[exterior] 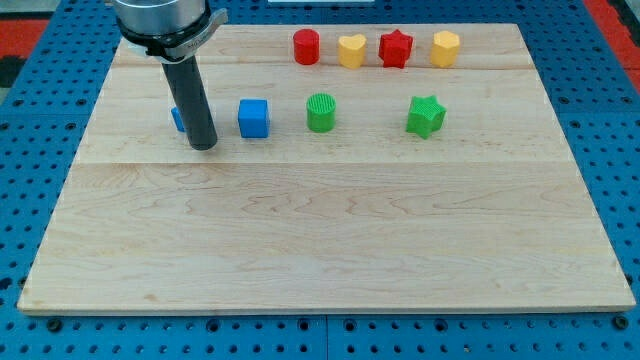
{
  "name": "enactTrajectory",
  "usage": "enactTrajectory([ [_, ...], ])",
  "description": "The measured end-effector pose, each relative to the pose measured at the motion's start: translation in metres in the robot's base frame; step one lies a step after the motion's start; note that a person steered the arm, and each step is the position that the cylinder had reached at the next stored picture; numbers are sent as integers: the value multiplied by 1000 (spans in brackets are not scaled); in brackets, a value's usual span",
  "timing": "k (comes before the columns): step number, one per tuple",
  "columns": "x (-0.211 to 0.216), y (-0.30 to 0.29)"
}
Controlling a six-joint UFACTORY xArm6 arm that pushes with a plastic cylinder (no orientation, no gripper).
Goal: Place your arm in between green circle and the blue cube
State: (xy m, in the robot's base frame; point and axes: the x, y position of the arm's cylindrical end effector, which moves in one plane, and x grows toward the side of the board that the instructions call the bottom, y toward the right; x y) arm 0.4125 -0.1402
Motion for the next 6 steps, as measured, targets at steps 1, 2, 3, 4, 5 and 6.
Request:
enactTrajectory([
  [1, 0, 5],
  [2, -3, 44],
  [3, -2, 113],
  [4, 0, 109],
  [5, -12, 81],
  [6, -22, 94],
])
